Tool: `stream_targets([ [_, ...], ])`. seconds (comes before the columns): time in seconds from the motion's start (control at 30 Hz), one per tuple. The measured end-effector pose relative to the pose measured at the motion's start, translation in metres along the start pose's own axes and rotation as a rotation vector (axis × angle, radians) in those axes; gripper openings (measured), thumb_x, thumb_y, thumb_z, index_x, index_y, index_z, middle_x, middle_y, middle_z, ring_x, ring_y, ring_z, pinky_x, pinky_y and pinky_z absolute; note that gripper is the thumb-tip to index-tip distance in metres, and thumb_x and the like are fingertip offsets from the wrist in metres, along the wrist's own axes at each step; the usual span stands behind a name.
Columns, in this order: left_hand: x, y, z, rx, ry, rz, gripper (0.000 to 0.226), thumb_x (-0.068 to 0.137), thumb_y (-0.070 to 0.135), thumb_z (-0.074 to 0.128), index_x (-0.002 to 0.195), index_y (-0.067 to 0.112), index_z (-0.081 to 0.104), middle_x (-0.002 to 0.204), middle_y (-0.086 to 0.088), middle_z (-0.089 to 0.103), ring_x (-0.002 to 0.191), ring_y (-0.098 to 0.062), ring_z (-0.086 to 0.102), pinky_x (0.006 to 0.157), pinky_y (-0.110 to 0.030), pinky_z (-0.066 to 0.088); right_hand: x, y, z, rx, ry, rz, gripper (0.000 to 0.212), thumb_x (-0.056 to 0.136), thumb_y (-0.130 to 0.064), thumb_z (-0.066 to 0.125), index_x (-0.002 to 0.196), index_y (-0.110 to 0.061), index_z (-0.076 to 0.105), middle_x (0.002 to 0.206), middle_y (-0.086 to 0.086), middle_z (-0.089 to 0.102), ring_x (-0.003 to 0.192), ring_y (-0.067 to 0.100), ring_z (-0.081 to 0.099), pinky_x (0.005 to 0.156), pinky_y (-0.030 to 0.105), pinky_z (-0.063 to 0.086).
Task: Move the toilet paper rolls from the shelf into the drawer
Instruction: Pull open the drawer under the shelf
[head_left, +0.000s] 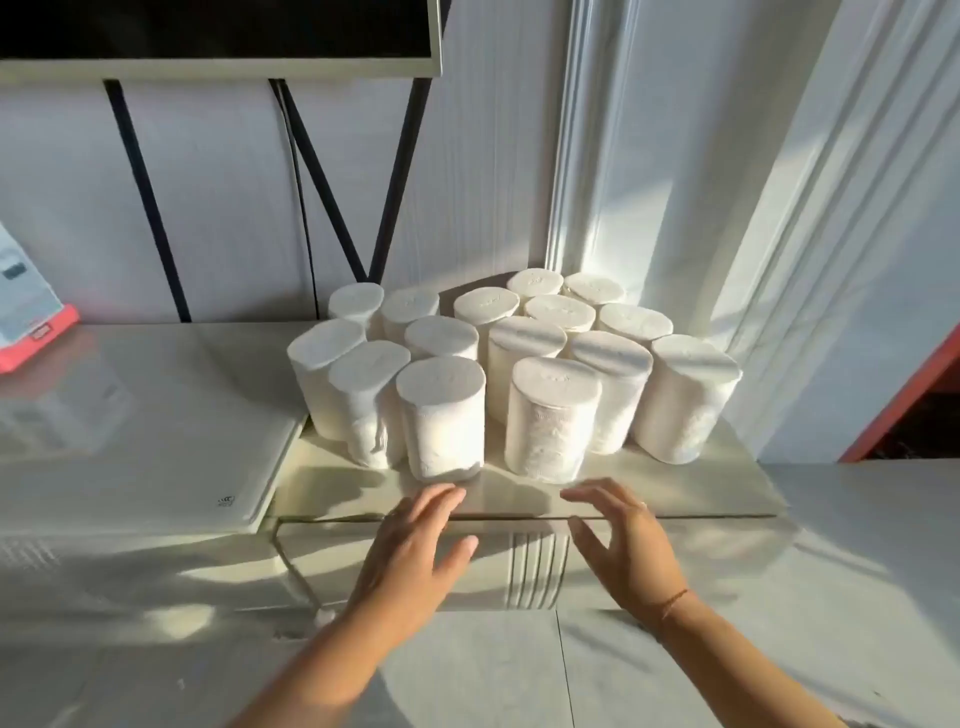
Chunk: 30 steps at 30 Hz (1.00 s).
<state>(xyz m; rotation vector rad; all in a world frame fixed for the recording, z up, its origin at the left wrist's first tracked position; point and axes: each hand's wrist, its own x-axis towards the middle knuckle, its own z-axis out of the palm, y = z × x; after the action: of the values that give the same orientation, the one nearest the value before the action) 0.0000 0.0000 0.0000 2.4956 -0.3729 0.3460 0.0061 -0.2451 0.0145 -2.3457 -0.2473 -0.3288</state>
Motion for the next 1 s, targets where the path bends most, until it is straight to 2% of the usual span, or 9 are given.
stream_targets([
  [0.1,-0.013,-0.015,0.014,0.175,-0.084,0.006,0.055,0.089,0.040,0.053,0.138,0.016,0.041,0.143,0.004,0.039,0.132,-0.016,0.032,0.110,-0.027,0.018,-0.013,0.012,0.012,-0.187,-0.087,0.022,0.031,0.084,-0.020,0.067,0.114,-0.020,0.069,0.117,-0.001,0.061,0.107,0.025,0.056,0.091,0.034,0.044],
  [0.23,-0.022,-0.021,0.021,0.238,-0.082,0.045,0.054,0.086,0.030,0.060,0.136,0.013,0.044,0.143,-0.002,0.040,0.132,-0.015,0.028,0.114,-0.040,0.021,-0.025,0.020,0.020,-0.310,-0.140,0.052,0.038,0.088,-0.033,0.060,0.126,-0.028,0.060,0.131,-0.003,0.050,0.120,0.022,0.047,0.098,0.032,0.035],
  [0.33,-0.024,-0.020,0.020,0.224,-0.056,0.058,0.053,0.084,0.023,0.064,0.133,0.012,0.048,0.141,-0.004,0.044,0.130,-0.013,0.027,0.114,-0.033,0.014,-0.033,0.021,0.026,-0.326,-0.113,0.062,0.042,0.090,-0.032,0.060,0.132,-0.026,0.058,0.137,0.000,0.047,0.126,0.024,0.044,0.109,0.036,0.031],
  [0.43,-0.029,-0.022,0.024,0.233,-0.033,0.082,0.056,0.082,0.024,0.068,0.133,0.012,0.047,0.142,-0.009,0.042,0.130,-0.016,0.027,0.112,-0.034,0.011,-0.035,0.019,0.032,-0.319,-0.049,0.080,0.039,0.089,-0.030,0.061,0.127,-0.026,0.061,0.130,0.003,0.049,0.119,0.027,0.046,0.107,0.038,0.031],
  [0.53,-0.031,-0.025,0.028,0.248,-0.019,0.061,0.056,0.085,0.032,0.063,0.134,0.011,0.047,0.140,-0.014,0.041,0.129,-0.025,0.037,0.115,-0.045,0.019,-0.028,0.020,0.032,-0.345,-0.049,0.095,0.034,0.086,-0.038,0.062,0.119,-0.027,0.061,0.117,-0.002,0.049,0.110,0.023,0.045,0.100,0.035,0.027],
  [0.6,-0.034,-0.022,0.030,0.289,-0.021,0.066,0.053,0.084,0.039,0.057,0.127,0.009,0.054,0.128,-0.016,0.052,0.123,-0.030,0.044,0.108,-0.051,0.031,-0.027,0.021,0.033,-0.363,-0.069,0.091,0.036,0.083,-0.047,0.064,0.114,-0.029,0.058,0.110,-0.007,0.047,0.106,0.020,0.042,0.097,0.031,0.022],
  [0.67,-0.045,-0.018,0.030,0.304,0.007,0.046,0.051,0.083,0.045,0.046,0.121,0.013,0.056,0.116,-0.011,0.059,0.114,-0.028,0.046,0.101,-0.050,0.038,-0.038,0.020,0.036,-0.374,-0.087,0.095,0.038,0.079,-0.052,0.065,0.109,-0.030,0.057,0.104,-0.009,0.047,0.101,0.019,0.043,0.097,0.030,0.020],
  [0.83,-0.085,-0.006,0.031,0.270,0.050,0.016,0.029,0.088,0.043,0.043,0.109,0.024,0.049,0.101,0.002,0.061,0.093,-0.027,0.053,0.087,-0.036,0.029,-0.090,0.017,0.035,-0.360,-0.018,0.039,0.035,0.077,-0.056,0.059,0.100,-0.029,0.057,0.094,-0.009,0.048,0.089,0.020,0.050,0.093,0.026,0.018],
  [1.0,-0.114,0.013,0.020,0.281,-0.011,0.006,0.027,0.076,0.035,0.072,0.093,0.019,0.058,0.084,0.003,0.064,0.078,-0.026,0.060,0.074,-0.037,0.035,-0.126,0.002,0.024,-0.308,-0.044,0.106,0.027,0.074,-0.044,0.074,0.093,-0.028,0.061,0.092,-0.008,0.052,0.089,0.020,0.051,0.090,0.027,0.021],
])
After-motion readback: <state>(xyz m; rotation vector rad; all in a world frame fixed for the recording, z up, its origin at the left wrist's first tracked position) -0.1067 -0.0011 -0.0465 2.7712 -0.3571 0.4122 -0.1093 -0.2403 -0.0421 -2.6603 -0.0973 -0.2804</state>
